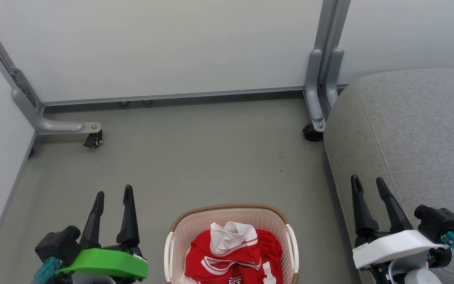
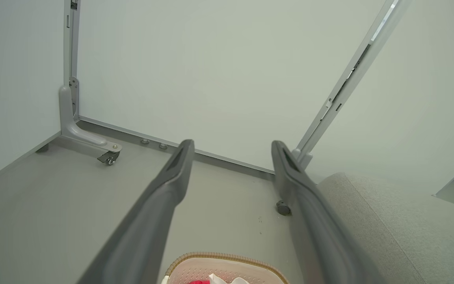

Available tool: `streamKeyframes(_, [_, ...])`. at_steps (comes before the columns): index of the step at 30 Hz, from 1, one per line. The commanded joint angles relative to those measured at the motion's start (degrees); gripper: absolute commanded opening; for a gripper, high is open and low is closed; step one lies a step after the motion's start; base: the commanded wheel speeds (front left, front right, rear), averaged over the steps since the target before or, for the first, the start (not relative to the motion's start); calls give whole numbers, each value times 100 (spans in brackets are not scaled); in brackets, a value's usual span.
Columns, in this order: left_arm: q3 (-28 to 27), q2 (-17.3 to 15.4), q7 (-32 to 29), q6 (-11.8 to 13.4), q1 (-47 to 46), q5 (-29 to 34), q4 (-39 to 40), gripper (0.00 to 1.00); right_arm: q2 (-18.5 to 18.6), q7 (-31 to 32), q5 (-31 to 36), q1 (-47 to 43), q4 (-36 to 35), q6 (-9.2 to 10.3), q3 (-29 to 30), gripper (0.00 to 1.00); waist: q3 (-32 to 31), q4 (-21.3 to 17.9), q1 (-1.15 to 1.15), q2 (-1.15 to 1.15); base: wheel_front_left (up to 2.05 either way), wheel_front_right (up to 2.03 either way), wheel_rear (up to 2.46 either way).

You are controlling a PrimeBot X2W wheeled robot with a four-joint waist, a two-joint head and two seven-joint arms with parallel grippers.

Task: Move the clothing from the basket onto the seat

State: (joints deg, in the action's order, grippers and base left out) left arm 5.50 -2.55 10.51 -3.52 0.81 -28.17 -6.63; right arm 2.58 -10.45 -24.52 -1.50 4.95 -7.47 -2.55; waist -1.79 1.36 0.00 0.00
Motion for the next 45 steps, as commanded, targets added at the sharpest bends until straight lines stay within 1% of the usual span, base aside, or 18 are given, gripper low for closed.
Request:
streamKeyframes(1, [19,-38,47,38,33,140,58,100,31,-56,155,-53,-73,-3,-12,100,-4,8,0,0,0,0,0])
streamKeyframes(12, [127,-40,187,74,95,683,86,100,36,-194,666,-106,-128,-3,-66,100,-51,43,0,0,0,0,0])
streamKeyframes(26, [253,-45,341,124,153,1243,159,100,40,-353,1330,-195,-126,-3,-108,100,-135,95,0,0,0,0,0])
streamKeyframes(35, [248,-47,439,119,219,1586,91,100,42,-442,1645,-279,-97,-3,-118,100,-216,106,0,0,0,0,0])
streamKeyframes(40, [257,-50,487,130,250,1730,71,100,43,-484,1805,-330,-91,-3,-134,100,-266,107,0,0,0,0,0])
streamKeyframes(45, [232,-49,474,124,275,1655,55,100,43,-482,1783,-335,-54,-3,-107,100,-295,105,0,0,0,0,0])
